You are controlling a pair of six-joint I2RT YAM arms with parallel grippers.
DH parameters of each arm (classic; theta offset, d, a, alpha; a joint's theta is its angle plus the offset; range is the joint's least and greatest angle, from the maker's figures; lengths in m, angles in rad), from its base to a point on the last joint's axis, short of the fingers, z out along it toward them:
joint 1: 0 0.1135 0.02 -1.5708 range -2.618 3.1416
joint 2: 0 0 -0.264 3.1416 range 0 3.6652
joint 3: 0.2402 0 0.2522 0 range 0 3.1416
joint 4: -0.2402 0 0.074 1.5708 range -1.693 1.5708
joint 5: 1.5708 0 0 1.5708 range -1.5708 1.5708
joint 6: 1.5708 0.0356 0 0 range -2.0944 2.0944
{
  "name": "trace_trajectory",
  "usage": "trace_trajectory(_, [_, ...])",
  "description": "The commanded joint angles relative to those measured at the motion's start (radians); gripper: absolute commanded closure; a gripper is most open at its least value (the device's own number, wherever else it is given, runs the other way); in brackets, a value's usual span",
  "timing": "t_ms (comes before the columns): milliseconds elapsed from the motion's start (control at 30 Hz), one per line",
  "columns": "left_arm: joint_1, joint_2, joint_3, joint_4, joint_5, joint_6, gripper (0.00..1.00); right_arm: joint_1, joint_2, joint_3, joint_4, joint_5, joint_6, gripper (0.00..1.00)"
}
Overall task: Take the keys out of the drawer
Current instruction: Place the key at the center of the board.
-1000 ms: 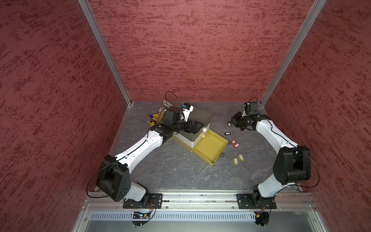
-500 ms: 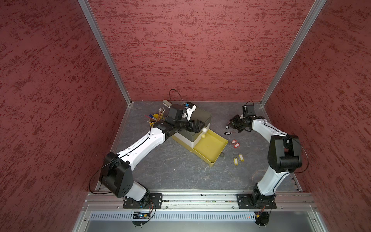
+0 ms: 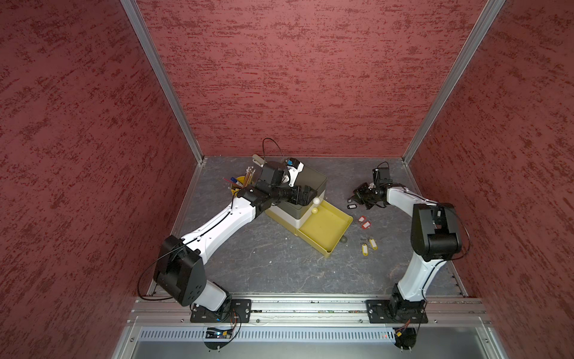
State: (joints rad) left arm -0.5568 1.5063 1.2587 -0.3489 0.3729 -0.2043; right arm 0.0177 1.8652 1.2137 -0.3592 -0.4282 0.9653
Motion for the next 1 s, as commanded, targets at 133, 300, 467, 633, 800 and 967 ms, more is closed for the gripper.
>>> trace_trajectory(133, [-0.003,0.047,-0.032,-0.200,-0.024,-0.011,0.00,-0.028,0.008,-0.041,0.054,-0.014,0.010,1.00])
trace_trajectory(300, [-0.003,0.049,-0.032,-0.200,-0.023,-0.007,0.00,-0.041,0.011,-0.049,0.055,-0.020,0.007,1.00])
trace_trajectory(467, [-0.001,0.049,-0.034,-0.201,-0.023,-0.007,0.00,-0.044,0.018,-0.048,0.062,-0.033,0.009,0.97])
trace_trajectory(633, [0.000,0.055,-0.030,-0.197,-0.020,-0.007,0.00,-0.045,0.014,-0.043,0.055,-0.038,0.006,0.88])
trace_trajectory(800, [0.003,0.055,-0.030,-0.194,-0.016,-0.008,0.00,-0.045,-0.003,-0.048,0.043,-0.045,0.005,0.80])
trace_trajectory(967, [0.007,0.043,-0.031,-0.196,-0.015,-0.009,0.00,-0.045,-0.048,-0.054,0.021,-0.055,0.004,0.77])
